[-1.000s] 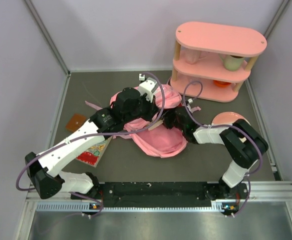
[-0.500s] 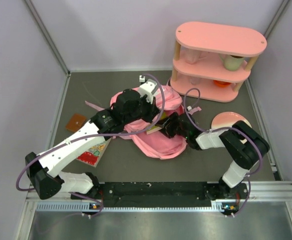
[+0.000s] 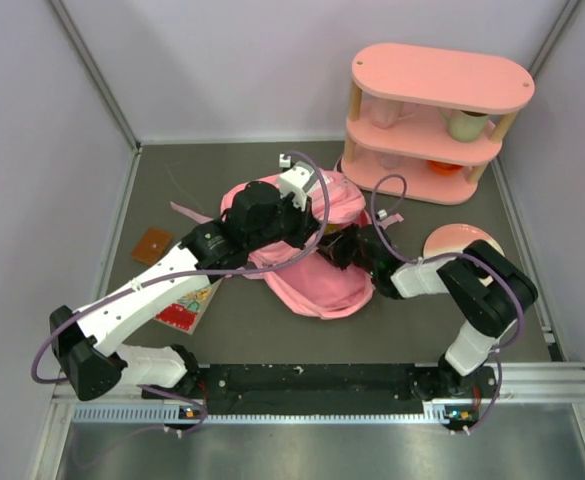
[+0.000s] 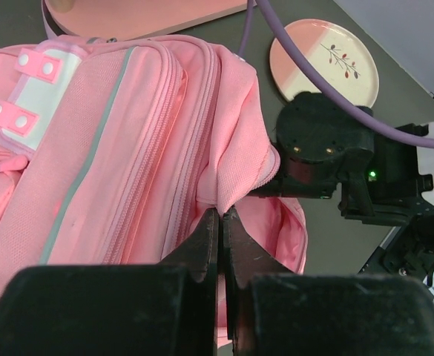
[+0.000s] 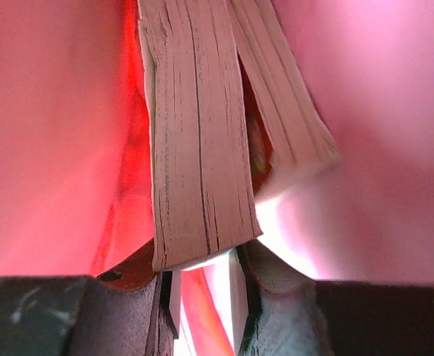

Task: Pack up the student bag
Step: Place the book in the student bag.

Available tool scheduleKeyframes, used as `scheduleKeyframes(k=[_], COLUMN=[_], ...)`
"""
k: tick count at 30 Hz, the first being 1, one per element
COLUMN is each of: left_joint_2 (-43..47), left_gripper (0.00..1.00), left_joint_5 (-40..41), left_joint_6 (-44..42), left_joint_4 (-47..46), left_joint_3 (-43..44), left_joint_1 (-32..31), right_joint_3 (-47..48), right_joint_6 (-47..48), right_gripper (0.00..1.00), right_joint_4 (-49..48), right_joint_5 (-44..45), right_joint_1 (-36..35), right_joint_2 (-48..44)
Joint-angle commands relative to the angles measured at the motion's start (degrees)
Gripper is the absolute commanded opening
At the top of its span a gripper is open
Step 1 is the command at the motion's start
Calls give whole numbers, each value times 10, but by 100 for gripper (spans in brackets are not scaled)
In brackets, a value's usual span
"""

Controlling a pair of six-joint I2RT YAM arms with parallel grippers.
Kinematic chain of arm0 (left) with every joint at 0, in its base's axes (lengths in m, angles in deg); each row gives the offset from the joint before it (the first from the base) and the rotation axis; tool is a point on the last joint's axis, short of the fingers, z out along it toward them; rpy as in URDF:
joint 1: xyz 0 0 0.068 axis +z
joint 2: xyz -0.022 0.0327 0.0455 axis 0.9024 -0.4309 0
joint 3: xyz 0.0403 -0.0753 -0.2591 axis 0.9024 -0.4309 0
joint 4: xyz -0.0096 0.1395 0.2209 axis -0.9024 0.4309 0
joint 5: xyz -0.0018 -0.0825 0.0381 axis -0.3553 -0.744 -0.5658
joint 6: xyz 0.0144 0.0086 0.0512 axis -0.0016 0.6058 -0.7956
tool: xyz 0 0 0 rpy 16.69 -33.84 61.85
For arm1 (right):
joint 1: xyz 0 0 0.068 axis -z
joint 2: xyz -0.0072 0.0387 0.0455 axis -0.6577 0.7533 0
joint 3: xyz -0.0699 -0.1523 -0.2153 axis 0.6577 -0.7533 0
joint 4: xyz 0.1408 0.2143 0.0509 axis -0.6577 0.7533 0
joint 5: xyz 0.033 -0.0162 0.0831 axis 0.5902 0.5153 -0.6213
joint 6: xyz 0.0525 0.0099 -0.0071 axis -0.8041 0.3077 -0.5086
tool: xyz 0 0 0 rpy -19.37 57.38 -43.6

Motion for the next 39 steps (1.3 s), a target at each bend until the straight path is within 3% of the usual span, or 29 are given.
scheduleKeyframes(k=[1, 6, 10, 16, 17, 19, 22, 31, 34, 36, 38, 39], left_joint_2=[36, 38, 40, 40, 39, 40, 39, 33, 29, 26, 26, 27], left_gripper=[0, 0, 0, 0, 0, 0, 0, 0, 0, 0, 25, 44], left_joint_5=[-28, -31, -29, -18, -16, -9, 0, 39, 46, 52, 54, 56], left_joint_6=[0, -2, -3, -4, -4, -4, -2, 16, 20, 21, 20, 21], left_joint_4=[-95, -96, -94, -98, -98, -97, -95, -106, -108, -97, -89, -89], left_joint_3=[4, 3, -2, -10, -10, -11, -12, -27, -32, -28, -26, -29], left_joint_1=[-2, -2, -2, -2, -2, -1, -1, 2, 4, 6, 9, 11], right_joint_3=[117, 162, 157, 108, 103, 89, 69, -59, -101, -125, -133, -136], right_joint_6=[11, 0, 34, 66, 72, 93, 141, 200, 219, 248, 268, 282], right_gripper=[0, 0, 11, 40, 52, 66, 74, 78, 78, 78, 79, 79], right_joint_4=[27, 37, 67, 77, 78, 82, 70, 14, 62, 149, 267, 305], right_joint_5=[50, 44, 21, 16, 13, 10, -4, -81, -85, -57, -22, 20], right_joint_1=[2, 5, 8, 9, 9, 9, 9, 6, 4, 0, -4, -4], right_joint_2=[21, 78, 87, 56, 49, 24, -16, -158, -257, -365, -447, -525])
